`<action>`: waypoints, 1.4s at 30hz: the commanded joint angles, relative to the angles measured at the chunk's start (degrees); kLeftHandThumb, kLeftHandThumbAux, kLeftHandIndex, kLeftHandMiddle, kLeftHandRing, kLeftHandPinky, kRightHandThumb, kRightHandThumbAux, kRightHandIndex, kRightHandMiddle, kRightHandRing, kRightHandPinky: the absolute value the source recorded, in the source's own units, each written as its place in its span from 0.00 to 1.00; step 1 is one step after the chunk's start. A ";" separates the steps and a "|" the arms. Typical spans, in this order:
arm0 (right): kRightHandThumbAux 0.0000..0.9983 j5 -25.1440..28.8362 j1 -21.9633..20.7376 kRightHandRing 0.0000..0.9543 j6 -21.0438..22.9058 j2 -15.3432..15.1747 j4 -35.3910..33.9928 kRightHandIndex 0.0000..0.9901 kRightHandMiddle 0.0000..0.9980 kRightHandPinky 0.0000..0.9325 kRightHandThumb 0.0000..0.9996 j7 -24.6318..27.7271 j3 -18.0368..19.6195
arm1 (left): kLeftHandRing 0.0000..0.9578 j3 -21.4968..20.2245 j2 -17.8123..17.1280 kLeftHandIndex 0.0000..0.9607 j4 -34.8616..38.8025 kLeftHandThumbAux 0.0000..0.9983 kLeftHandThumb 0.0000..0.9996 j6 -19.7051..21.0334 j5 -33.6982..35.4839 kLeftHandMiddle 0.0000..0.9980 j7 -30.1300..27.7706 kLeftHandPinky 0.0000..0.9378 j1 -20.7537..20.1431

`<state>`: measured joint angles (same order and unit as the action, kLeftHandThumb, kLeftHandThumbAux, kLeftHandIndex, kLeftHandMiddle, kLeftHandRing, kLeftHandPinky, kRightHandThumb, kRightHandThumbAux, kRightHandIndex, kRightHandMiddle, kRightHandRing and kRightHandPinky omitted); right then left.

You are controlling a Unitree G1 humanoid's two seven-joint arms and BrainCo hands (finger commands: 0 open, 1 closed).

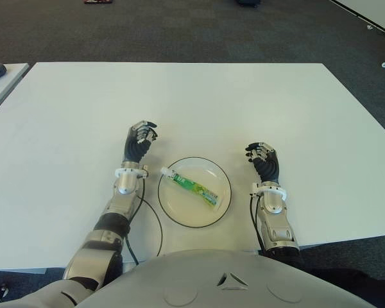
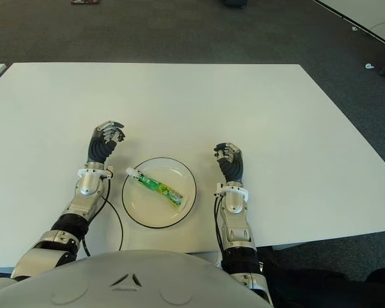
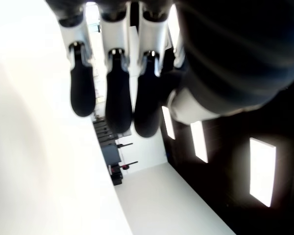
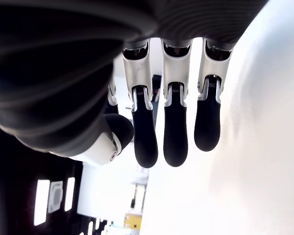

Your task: Put the toothpaste on the table into the plate.

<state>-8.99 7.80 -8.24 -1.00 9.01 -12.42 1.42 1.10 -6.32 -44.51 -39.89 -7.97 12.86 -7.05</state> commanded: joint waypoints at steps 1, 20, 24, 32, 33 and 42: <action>0.73 0.23 -0.26 0.51 1.30 0.21 -0.15 0.43 0.49 0.54 0.71 0.34 0.05 | 0.65 -0.55 0.23 0.45 -2.41 0.72 0.70 -0.03 -0.47 0.63 0.50 0.64 1.37; 0.73 -0.03 -1.94 0.52 3.05 -0.37 1.11 0.43 0.49 0.55 0.71 0.72 0.11 | 0.60 -1.76 0.96 0.45 1.82 0.72 0.70 7.16 1.17 0.60 -0.36 0.57 3.40; 0.73 0.05 -2.15 0.52 3.26 -0.52 1.26 0.43 0.50 0.55 0.71 1.01 0.10 | 0.59 -2.26 1.27 0.45 2.12 0.72 0.70 7.23 1.66 0.59 -0.28 0.56 3.54; 0.73 0.29 -2.37 0.52 2.70 -0.53 1.59 0.43 0.51 0.54 0.71 1.47 0.05 | 0.58 -2.94 1.18 0.45 1.93 0.72 0.70 6.48 1.38 0.59 0.03 0.56 3.51; 0.73 0.32 -2.37 0.52 2.69 -0.53 1.57 0.43 0.51 0.54 0.71 1.53 0.04 | 0.58 -3.07 1.11 0.45 2.05 0.72 0.70 6.73 1.54 0.59 -0.12 0.57 3.57; 0.73 0.43 -2.32 0.52 2.78 -0.42 1.39 0.43 0.51 0.55 0.71 2.05 -0.09 | 0.59 -3.90 0.85 0.45 2.47 0.72 0.70 6.91 1.65 0.59 0.22 0.57 3.94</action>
